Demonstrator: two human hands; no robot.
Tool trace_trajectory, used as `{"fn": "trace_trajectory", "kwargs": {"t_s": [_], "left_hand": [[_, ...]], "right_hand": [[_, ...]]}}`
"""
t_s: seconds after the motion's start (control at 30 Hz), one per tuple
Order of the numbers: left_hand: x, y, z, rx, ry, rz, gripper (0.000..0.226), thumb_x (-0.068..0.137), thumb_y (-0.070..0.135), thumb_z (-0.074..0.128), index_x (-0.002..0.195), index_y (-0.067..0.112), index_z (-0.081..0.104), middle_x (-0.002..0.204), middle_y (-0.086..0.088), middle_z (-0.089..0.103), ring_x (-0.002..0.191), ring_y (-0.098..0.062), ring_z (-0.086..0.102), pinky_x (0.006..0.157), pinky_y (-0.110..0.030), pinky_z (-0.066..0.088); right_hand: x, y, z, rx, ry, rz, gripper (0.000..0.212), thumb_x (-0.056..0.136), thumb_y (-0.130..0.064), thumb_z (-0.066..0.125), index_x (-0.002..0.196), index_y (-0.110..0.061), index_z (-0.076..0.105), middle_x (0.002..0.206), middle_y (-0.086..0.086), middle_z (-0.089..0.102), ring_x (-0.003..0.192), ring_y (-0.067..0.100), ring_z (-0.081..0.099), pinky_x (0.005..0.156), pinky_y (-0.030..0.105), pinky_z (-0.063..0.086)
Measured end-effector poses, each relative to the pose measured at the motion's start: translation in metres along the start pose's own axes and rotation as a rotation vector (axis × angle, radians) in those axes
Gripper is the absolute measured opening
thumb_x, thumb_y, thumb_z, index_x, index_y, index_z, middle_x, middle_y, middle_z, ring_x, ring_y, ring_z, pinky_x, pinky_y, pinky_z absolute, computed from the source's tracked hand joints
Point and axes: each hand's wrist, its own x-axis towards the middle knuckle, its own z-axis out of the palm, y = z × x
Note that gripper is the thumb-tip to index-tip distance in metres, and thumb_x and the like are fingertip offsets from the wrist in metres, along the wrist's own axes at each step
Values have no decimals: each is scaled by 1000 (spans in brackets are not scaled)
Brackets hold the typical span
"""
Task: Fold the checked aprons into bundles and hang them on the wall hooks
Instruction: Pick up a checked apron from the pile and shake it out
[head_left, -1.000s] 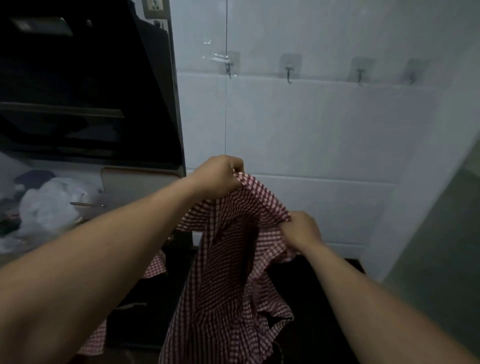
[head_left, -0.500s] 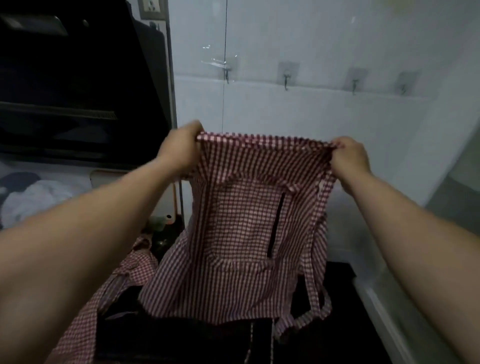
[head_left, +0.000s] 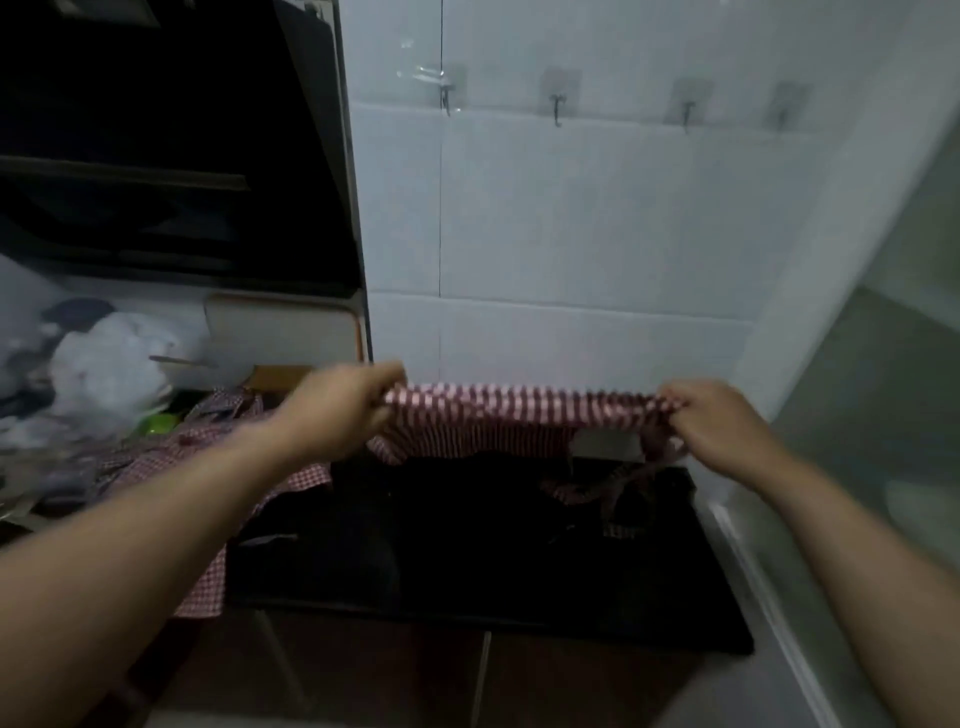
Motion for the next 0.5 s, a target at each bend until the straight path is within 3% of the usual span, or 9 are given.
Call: {"fn": "trace_trajectory", "kwargs": {"t_s": [0.07, 0.13, 0.2, 0.3, 0.37, 0.43, 0.5], "left_hand": [[-43, 0, 44, 39, -256, 40, 34, 87, 44, 55, 118, 31, 59, 111, -1, 73, 97, -30, 70, 75, -38, 56], [-80, 3, 84, 27, -468, 60, 29, 89, 46, 52, 115, 34, 56, 117, 3, 67, 103, -22, 65, 81, -38, 54], [-106, 5, 118, 13, -581, 41, 12, 90, 39, 54, 101, 34, 51, 110, 6, 63, 100, -17, 59, 76, -35, 48], [-127, 4, 147, -58, -675, -56, 10, 90, 32, 58, 92, 37, 50, 100, 11, 64, 92, -13, 59, 74, -32, 44], [-133, 2, 155, -64, -675, -71, 18, 91, 29, 58, 107, 35, 60, 112, 10, 68, 101, -14, 62, 83, -32, 48], [-132, -2, 160, -49, -651, -90, 38, 95, 27, 56, 132, 34, 61, 132, 7, 66, 119, -17, 62, 98, -34, 49], [-128, -7, 165, -91, -627, -135, 37, 96, 26, 55, 132, 33, 63, 134, 7, 66, 121, -17, 61, 101, -35, 49]], "right_hand": [[-48, 31, 47, -99, -239, 0, 26, 87, -24, 50, 72, -34, 70, 79, -6, 74, 80, 5, 69, 68, 12, 46], [-89, 62, 92, -112, -401, 39, 37, 93, -20, 48, 78, -45, 71, 101, -5, 78, 91, 9, 71, 77, 17, 51], [-117, 87, 126, -89, -503, 116, 59, 95, -9, 47, 65, -56, 66, 89, -12, 75, 82, 7, 68, 69, 18, 50], [-140, 101, 155, -123, -549, 180, 60, 91, -4, 45, 68, -55, 68, 87, -17, 70, 85, 9, 68, 65, 14, 43], [-146, 97, 162, -104, -534, 202, 53, 93, 0, 44, 87, -40, 77, 96, -18, 69, 94, 8, 65, 71, 8, 41], [-144, 95, 164, -95, -486, 238, 44, 95, 0, 47, 90, -32, 77, 99, -16, 69, 96, 10, 64, 77, 15, 45], [-138, 97, 169, -103, -439, 279, 37, 96, -7, 50, 79, -32, 72, 93, -14, 72, 92, 11, 66, 84, 27, 52]]}}
